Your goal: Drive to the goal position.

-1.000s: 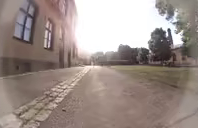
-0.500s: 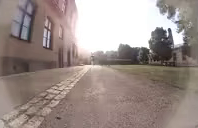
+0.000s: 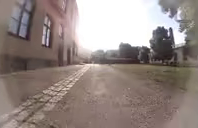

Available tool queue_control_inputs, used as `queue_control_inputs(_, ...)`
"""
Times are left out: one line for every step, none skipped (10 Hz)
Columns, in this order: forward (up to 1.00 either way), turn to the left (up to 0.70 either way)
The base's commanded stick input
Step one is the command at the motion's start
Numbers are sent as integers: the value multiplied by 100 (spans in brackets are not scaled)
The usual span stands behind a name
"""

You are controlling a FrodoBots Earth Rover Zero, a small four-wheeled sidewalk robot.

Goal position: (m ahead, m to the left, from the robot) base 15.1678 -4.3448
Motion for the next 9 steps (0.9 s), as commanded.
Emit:
queue_control_inputs(44,2)
queue_control_inputs(44,2)
queue_control_inputs(44,2)
queue_control_inputs(44,2)
queue_control_inputs(44,2)
queue_control_inputs(44,2)
queue_control_inputs(44,2)
queue_control_inputs(44,2)
queue_control_inputs(44,2)
